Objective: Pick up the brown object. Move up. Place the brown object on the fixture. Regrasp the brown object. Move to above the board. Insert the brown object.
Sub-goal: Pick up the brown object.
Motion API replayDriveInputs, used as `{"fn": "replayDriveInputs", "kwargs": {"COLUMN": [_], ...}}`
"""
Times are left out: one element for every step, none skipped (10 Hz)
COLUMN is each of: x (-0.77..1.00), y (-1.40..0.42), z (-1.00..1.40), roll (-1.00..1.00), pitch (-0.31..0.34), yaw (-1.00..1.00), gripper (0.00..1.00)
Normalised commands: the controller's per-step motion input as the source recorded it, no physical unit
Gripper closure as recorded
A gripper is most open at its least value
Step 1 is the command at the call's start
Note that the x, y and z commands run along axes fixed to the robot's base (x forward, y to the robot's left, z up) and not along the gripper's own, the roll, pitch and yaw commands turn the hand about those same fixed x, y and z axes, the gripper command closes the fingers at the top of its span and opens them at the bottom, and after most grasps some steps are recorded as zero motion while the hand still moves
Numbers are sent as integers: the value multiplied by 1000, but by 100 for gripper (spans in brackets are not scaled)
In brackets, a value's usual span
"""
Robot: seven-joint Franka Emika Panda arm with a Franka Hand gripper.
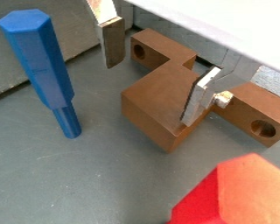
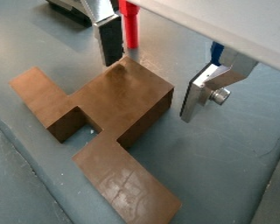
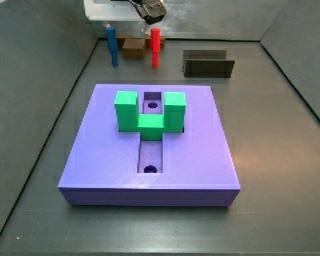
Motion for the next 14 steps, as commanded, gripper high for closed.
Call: {"fn": "replayDriveInputs", "kwargs": {"x": [0, 120, 226, 337, 403, 66, 31, -37, -43, 0, 43, 0, 0, 0], "y": [49, 0, 0, 0, 0, 43, 3, 54, 20, 0, 0, 0, 0, 6], "z": [0, 0, 0, 0, 0, -203, -200, -226, -183, -194, -263, -289, -349, -354], "roll": [-441, -440, -434, -379, -280, -233, -269, -306, -303, -289, -287, -287, -283, -267], "pitch": [-93, -106, -107, -104, -86, -133, -129, -171, -163, -144, -147, -169, -191, -191], "yaw": [-126, -120, -100, -94, -117, 0, 0, 0, 0, 0, 0, 0, -14, -17], "gripper": [0, 0, 0, 0, 0, 0, 0, 0, 0, 0, 0, 0, 0, 0]}}
